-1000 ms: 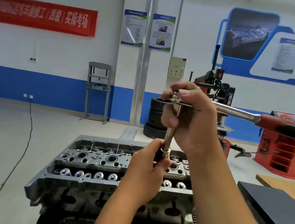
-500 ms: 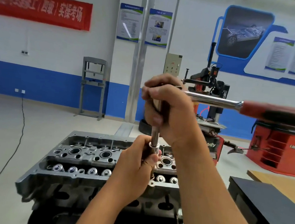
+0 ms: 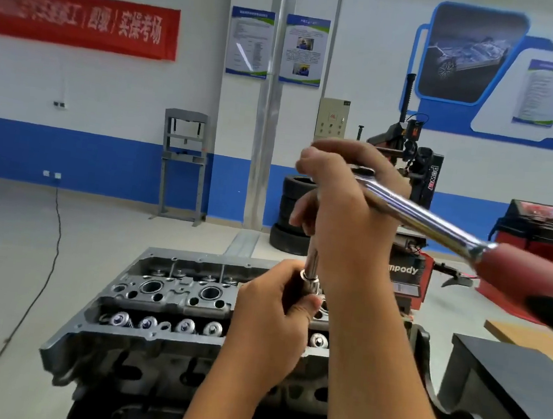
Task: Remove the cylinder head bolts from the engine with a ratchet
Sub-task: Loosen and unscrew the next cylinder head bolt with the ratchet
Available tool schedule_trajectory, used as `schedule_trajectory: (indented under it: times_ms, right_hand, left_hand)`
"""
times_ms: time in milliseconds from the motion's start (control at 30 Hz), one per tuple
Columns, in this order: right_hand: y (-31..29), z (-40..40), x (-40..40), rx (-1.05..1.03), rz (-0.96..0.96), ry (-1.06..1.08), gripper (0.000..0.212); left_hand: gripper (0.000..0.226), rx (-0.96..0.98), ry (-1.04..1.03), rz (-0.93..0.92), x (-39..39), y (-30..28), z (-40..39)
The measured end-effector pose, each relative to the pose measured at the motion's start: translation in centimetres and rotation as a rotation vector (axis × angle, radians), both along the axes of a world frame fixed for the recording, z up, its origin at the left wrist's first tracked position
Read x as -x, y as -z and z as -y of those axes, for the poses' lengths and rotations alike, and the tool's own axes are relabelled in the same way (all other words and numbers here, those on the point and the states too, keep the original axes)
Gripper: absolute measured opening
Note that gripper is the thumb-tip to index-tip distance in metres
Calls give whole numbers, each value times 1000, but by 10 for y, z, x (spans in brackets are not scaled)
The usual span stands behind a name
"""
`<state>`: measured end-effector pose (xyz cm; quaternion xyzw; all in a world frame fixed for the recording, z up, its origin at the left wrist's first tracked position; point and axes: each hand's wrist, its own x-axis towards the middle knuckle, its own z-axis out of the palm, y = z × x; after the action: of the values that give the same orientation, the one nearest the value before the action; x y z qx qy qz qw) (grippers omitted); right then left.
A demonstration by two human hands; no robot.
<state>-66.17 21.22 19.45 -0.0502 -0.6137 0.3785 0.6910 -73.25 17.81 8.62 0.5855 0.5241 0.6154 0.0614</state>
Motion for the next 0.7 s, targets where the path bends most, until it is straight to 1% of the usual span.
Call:
schedule_trajectory:
  times_ms: [67,133,167,233,267,333,400,433,467,500,533,567,600,633,667,700]
  right_hand:
    - [-4,-2,-6,63,70,-245,6]
    - [-9,-8,-15,164,85,-500,13]
    - [-10,-10,-19,198,84,-578,16]
    - [-10,-15,-24,219,65,-602,18]
    - [-10,-14,-23,217,27,-555,16]
    - [-5,-5,-14,183,-71,-358,5]
    - [0,3,-1,115,-182,-111,5]
    - [1,3,0,72,-204,-6,5]
    - [1,1,2,43,-155,131,7]
    - [0,-4,2,16,17,265,13]
    - [-1,-7,-2,8,277,307,23]
    - [-3,-9,-6,30,455,236,29]
    - [-5,-9,-10,43,421,58,24]
    - [-8,-8,-13,90,262,-193,11]
    - [-10,-9,-18,147,122,-394,6]
    - [-10,-13,-22,175,57,-527,12]
  left_hand:
    - [27,77,63,-59,2,-3,3]
    - [28,102,89,-74,1,-4,3]
    - [28,92,91,-58,-1,-5,2]
    - [30,44,52,-27,-6,-4,0]
    - [34,18,30,-16,-8,-4,0]
    - [42,-14,10,-11,-11,-4,-1]
    - [56,-25,-18,-20,-13,-4,-2]
    - [61,-28,-20,-6,-14,-5,-1]
    - [61,-27,1,25,-13,-5,-1]
    - [59,-21,9,30,-9,-4,0]
    - [56,-24,14,4,-6,-4,3]
    - [49,-16,16,-44,-3,-4,5]
    - [40,11,36,-67,-2,-4,7]
    - [30,44,75,-60,-1,-5,9]
    - [27,68,102,-38,-1,-5,9]
    - [27,77,109,-5,-2,-5,7]
